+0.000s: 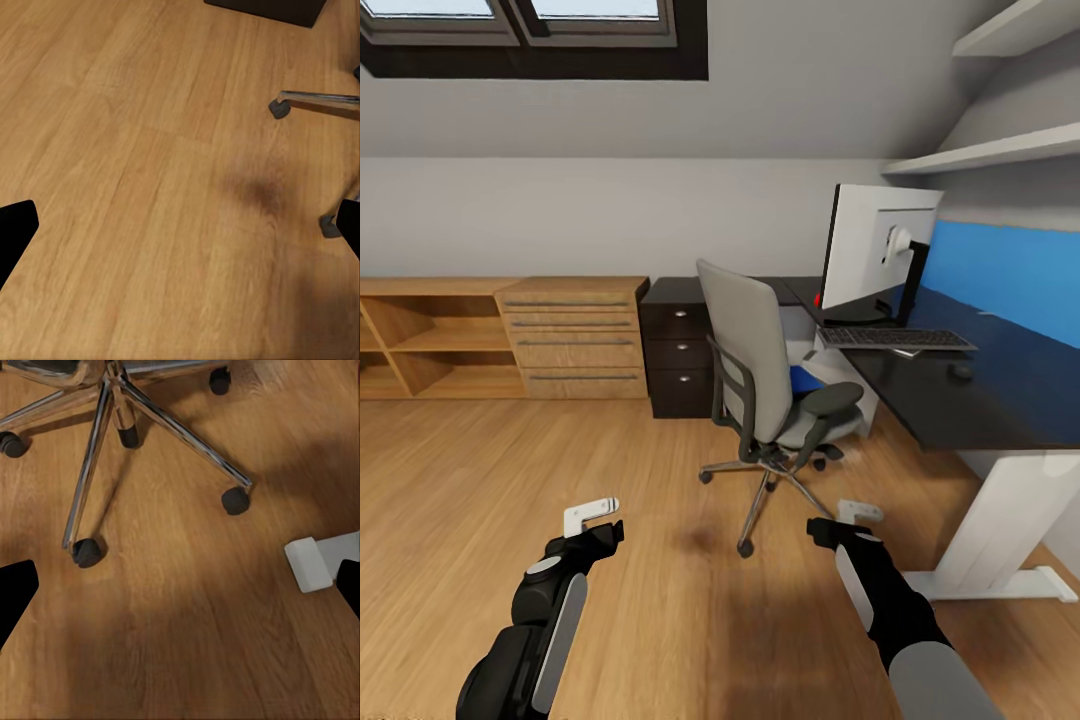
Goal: In the bedroom, organize the workspace by keeping the computer under the desk, ensuring the monitor is on the desk, placing the keyboard on the desk next to the monitor, placing the mouse on the desk next to the keyboard, moving the folder from the swivel chair onto the desk next to the mouse, stacking the notebook on top of the folder with the pen on top of the notebook, and positioning the swivel chair next to the desk.
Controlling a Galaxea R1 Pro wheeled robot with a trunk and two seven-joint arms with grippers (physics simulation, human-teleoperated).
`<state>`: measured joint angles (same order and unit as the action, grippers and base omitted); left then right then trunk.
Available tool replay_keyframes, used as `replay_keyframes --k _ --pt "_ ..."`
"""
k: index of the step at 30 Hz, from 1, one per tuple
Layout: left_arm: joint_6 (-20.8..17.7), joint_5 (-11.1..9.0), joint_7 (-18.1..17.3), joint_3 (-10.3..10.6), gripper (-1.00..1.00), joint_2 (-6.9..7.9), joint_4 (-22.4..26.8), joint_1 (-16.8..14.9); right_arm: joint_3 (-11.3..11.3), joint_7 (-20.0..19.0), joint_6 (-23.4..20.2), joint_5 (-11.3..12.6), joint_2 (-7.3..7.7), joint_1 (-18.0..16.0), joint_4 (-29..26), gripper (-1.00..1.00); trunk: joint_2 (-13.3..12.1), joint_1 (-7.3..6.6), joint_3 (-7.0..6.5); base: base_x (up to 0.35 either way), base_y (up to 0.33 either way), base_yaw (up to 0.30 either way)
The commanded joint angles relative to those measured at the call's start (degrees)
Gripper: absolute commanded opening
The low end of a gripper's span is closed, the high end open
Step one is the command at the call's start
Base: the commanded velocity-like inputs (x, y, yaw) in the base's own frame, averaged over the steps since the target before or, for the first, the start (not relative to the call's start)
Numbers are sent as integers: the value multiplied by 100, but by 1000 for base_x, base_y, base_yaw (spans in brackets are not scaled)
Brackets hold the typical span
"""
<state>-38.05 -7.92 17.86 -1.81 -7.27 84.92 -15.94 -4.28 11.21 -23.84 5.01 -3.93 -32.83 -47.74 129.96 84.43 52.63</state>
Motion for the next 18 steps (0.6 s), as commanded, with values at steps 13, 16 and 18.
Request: replay_keyframes --k 13,16,18 --pt "-18 -57 42 -4 100 -8 7 3 -3 30 182 37 -3 5 -16 100 525 285 240 0 0 0" --pt "-18 -53 42 -3 100 -10 7 3 -3 30 185 32 -3 5 -16 100 646 351 293 0 0 0" --pt "-18 -52 42 -3 100 -11 7 4 -3 35 186 28 -3 5 -16 100 726 395 329 0 0 0"
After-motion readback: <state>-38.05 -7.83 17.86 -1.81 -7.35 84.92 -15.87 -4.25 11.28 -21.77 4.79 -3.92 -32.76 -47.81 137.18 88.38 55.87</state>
